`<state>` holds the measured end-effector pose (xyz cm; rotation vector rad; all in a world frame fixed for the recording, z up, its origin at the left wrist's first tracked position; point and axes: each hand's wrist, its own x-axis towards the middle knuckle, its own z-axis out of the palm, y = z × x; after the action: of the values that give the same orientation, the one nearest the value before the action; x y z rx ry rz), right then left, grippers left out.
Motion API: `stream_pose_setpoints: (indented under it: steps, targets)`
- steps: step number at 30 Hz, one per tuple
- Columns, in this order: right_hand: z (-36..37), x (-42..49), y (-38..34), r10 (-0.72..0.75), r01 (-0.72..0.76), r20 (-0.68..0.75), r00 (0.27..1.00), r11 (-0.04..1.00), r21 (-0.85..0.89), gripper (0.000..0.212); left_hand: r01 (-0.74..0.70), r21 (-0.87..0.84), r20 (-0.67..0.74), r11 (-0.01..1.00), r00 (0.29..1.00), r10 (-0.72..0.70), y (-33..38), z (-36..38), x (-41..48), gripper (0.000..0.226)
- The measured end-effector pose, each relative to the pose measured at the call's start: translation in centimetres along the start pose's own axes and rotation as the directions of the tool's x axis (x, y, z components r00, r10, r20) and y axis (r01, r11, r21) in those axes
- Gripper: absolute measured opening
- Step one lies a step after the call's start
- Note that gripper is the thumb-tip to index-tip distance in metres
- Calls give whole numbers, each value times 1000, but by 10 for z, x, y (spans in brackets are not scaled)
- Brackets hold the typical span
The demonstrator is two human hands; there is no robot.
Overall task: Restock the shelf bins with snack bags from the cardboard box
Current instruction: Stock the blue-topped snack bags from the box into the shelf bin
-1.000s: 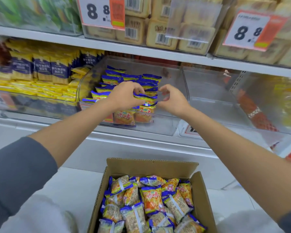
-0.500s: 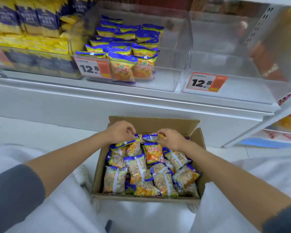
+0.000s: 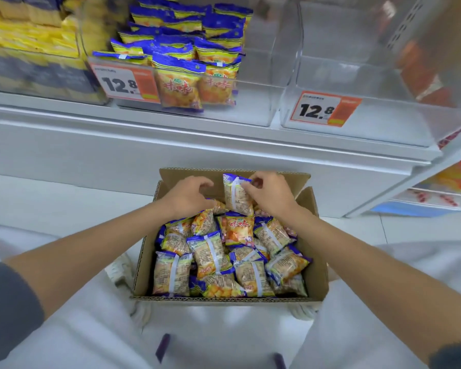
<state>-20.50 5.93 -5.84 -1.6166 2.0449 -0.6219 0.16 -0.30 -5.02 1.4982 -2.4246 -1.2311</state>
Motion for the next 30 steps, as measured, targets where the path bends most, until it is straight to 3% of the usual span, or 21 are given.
stream_pose_setpoints:
  steps: [2, 4, 6, 7, 9, 11, 12, 16, 19, 23, 27, 30]
  targets:
    - [-19, -10, -18, 34, -36, 14, 999, 987, 158, 36, -50, -266, 59, 963, 996, 68, 25, 1, -11, 52]
    - [-31, -21, -28, 51, -131, 192, 980, 894, 429, 38, -19, -474, 117, 880, 989, 85, 39, 4, -18, 42]
    - [-39, -28, -27, 39, -288, 370, 928, 704, 649, 37, 15, -486, 112, 874, 993, 45, 41, 4, -19, 38]
    - [-41, -27, -23, 37, -315, 392, 919, 667, 676, 35, 37, -465, 104, 885, 994, 14, 38, 3, -19, 35]
    - [-38, -21, -10, 69, -262, 341, 938, 784, 563, 28, 97, -468, 98, 879, 994, -57, 29, 1, -16, 28]
    - [-25, -13, 7, 75, -160, 296, 952, 948, 276, 24, 154, -497, 113, 854, 987, -112, 21, 0, -12, 27]
    - [-16, -10, 15, 66, -120, 320, 945, 981, 154, 26, 182, -505, 122, 844, 983, -139, 16, 1, -10, 31]
    - [31, -6, 41, 99, -9, 503, 859, 984, -179, 57, 240, -533, 161, 811, 970, -181, 2, 4, -5, 47]
    - [57, -7, 51, 135, 76, 537, 833, 933, -353, 70, 279, -541, 198, 793, 959, -203, -5, 7, -5, 47]
    - [69, -9, 51, 102, 80, 472, 876, 933, -351, 54, 274, -540, 177, 796, 961, -210, -11, 7, -3, 49]
    - [59, -13, 44, 92, -79, 516, 852, 996, -47, 35, 248, -443, 138, 861, 968, -208, -10, 3, -5, 48]
    - [26, -14, 30, 56, -103, 455, 889, 992, 80, 35, 237, -383, 75, 893, 971, -226, -7, -1, -8, 57]
